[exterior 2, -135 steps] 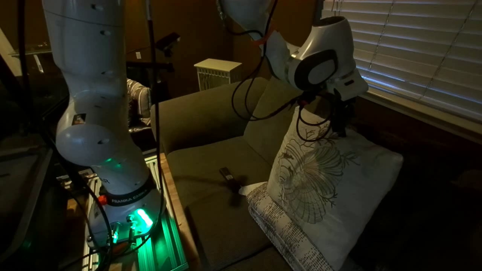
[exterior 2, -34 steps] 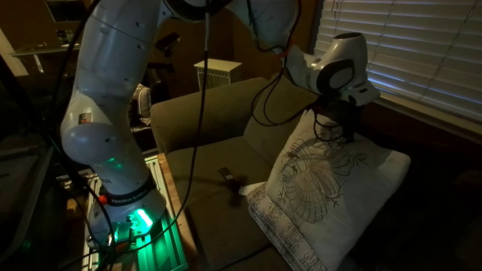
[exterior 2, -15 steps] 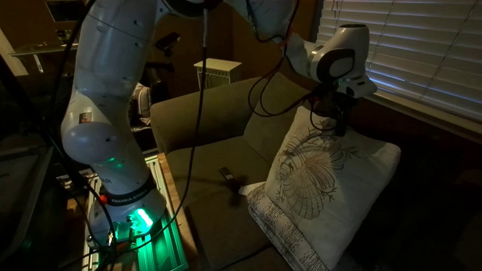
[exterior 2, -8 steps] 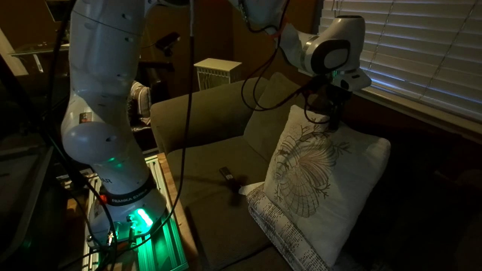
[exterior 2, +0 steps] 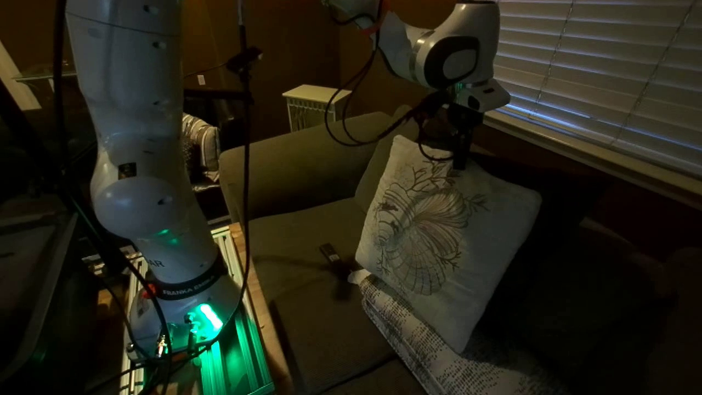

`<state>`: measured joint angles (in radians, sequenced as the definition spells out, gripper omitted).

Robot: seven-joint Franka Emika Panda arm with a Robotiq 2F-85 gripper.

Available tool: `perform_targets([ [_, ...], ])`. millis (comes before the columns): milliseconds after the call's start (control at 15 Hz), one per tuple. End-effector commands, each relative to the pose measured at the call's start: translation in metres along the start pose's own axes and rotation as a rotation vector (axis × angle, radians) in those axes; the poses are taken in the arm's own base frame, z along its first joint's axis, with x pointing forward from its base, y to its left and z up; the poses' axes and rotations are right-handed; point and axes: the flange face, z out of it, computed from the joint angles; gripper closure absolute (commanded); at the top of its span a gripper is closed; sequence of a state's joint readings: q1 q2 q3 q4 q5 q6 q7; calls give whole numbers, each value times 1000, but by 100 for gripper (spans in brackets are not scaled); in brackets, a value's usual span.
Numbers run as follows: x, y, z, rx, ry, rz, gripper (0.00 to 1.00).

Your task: Move the black and white pillow to the left

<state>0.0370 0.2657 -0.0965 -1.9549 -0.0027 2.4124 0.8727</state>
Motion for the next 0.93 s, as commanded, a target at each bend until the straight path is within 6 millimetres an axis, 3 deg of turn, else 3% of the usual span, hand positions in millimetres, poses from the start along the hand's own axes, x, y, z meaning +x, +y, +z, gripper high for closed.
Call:
perform_targets([
  [0, -32, -2, -58, 76, 0, -10, 100],
  [467, -92, -24, -93, 100, 5, 51, 100],
  [867, -144, -54, -104, 99, 34, 117, 100],
])
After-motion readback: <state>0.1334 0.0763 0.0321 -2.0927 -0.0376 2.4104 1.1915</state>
